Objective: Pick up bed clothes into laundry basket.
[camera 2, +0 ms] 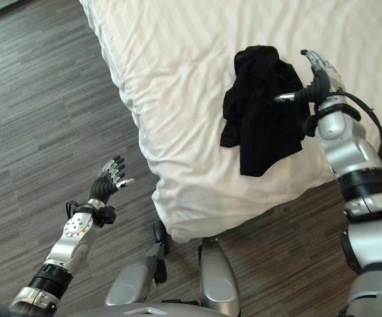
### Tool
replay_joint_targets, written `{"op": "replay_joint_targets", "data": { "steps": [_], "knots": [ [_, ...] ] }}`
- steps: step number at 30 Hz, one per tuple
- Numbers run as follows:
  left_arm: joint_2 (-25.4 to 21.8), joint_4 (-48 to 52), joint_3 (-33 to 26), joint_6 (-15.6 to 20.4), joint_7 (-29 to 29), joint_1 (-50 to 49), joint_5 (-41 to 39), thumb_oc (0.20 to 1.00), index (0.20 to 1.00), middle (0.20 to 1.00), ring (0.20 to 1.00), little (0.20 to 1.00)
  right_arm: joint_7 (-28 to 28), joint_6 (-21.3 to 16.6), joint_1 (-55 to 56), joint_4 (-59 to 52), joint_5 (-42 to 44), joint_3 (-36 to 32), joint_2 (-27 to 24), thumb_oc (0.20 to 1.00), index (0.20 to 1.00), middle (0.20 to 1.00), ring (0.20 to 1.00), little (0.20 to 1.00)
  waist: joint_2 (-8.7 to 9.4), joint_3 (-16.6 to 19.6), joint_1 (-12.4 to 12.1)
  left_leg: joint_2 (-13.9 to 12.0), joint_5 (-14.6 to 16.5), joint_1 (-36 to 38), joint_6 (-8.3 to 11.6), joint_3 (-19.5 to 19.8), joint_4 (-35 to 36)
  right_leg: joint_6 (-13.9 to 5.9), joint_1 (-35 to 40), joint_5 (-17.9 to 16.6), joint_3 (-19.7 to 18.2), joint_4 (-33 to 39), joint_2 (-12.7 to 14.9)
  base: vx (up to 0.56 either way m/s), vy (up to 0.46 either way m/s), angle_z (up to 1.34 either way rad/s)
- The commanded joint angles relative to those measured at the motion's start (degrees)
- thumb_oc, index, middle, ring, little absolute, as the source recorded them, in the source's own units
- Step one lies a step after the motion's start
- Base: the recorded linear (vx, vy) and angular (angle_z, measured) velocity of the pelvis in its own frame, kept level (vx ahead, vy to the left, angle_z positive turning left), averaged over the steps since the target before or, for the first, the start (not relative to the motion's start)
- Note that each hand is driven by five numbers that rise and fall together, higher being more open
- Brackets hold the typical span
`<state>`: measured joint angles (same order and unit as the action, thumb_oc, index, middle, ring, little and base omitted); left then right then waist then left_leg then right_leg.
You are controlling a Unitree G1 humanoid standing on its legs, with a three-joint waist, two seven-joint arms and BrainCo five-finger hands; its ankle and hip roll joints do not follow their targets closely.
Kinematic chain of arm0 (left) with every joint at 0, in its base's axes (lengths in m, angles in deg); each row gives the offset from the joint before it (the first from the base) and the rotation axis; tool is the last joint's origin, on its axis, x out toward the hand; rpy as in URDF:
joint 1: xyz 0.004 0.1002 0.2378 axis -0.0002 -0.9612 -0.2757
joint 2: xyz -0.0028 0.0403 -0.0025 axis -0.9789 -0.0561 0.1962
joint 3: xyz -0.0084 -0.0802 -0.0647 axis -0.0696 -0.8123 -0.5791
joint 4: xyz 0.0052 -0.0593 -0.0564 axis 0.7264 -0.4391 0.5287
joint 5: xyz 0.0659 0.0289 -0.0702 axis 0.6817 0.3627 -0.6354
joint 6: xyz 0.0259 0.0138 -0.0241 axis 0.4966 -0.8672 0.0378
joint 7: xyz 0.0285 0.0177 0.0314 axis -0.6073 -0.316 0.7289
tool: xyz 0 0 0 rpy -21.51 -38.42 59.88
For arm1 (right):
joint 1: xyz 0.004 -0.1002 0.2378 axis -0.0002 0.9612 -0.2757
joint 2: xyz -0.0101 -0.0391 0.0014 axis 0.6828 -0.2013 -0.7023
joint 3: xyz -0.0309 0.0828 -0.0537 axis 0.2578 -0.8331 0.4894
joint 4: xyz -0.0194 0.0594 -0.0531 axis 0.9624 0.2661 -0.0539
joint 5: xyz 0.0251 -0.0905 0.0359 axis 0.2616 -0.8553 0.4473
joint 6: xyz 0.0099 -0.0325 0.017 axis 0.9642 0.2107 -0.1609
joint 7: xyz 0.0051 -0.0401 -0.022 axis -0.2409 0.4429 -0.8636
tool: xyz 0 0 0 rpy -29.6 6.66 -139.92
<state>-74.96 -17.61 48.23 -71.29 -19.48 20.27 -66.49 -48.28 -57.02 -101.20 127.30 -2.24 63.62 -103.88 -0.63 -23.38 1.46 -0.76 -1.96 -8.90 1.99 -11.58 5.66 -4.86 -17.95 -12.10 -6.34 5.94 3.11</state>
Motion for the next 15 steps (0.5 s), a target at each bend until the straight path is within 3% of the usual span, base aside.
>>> {"op": "replay_joint_targets", "data": {
  "steps": [1, 15],
  "knots": [
    [-3.6, 1.3, -1.1, 3.6, 1.1, 0.4, 0.8, 1.0, 1.0, 1.0, 1.0, 1.0, 1.8, 0.3, -9.6, 5.9, -2.6, 5.3, 1.0, 1.0, 1.0, 1.0, 1.0, 1.0, 2.56, 0.9, -2.1, -0.1, -1.1, -1.3, 3.2, 2.2, -0.7, -3.41, -0.2, 2.9, -3.7, -2.4, 3.2, -0.01, -0.031, 0.08],
    [-3.9, 1.1, -0.2, 4.3, 3.4, 1.7, -1.0, 1.0, 1.0, 1.0, 1.0, 1.0, 2.3, 1.0, -21.9, 18.3, -3.9, 15.4, 8.0, 1.0, 1.0, 1.0, 1.0, 1.0, 1.07, -1.5, -3.9, -0.4, -2.2, -5.3, 4.23, 3.1, -0.7, -3.13, -3.0, 2.3, -2.7, -1.8, 2.9, 0.02, -0.033, 0.06]
  ]
}}
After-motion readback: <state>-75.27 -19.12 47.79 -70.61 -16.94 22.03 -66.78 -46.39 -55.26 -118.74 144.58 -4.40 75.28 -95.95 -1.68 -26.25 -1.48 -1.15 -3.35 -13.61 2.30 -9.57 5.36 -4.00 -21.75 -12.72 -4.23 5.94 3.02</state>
